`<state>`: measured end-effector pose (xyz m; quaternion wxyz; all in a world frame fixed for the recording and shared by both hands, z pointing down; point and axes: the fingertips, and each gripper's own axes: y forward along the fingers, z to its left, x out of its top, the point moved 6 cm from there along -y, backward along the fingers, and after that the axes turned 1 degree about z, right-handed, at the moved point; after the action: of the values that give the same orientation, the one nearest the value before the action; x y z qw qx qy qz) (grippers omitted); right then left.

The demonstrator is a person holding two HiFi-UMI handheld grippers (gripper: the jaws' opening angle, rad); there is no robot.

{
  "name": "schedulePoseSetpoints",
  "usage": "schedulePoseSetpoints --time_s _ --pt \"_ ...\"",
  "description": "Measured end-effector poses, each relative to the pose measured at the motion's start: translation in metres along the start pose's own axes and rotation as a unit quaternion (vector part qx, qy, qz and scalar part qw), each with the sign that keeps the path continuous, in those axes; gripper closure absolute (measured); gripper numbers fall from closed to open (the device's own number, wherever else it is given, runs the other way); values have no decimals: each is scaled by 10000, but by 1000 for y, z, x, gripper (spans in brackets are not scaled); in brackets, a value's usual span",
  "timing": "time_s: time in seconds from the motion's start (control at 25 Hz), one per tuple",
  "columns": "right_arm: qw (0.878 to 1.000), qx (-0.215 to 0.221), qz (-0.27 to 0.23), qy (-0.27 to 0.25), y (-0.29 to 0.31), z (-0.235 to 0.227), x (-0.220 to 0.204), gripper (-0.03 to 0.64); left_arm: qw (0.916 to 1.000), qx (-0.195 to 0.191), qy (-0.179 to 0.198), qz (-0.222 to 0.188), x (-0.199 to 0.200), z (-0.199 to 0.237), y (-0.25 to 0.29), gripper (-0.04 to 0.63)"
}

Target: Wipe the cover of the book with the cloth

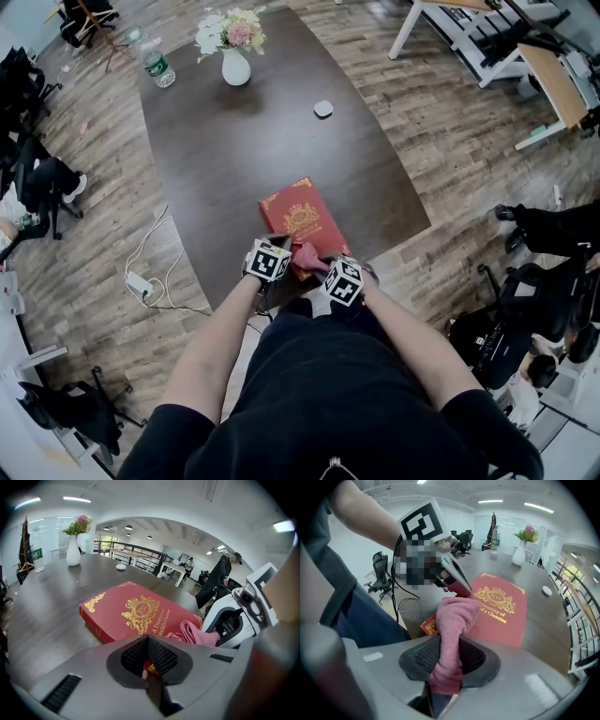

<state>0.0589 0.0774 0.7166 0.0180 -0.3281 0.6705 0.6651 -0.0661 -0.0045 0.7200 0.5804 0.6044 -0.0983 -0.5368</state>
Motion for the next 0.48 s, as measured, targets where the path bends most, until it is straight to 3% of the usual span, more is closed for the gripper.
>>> schedulePoseSetpoints --time_s 0.48 --pt "9997 -118 -50 211 -7 -12 -10 503 10000 36 -24 -23 0 0 -1 600"
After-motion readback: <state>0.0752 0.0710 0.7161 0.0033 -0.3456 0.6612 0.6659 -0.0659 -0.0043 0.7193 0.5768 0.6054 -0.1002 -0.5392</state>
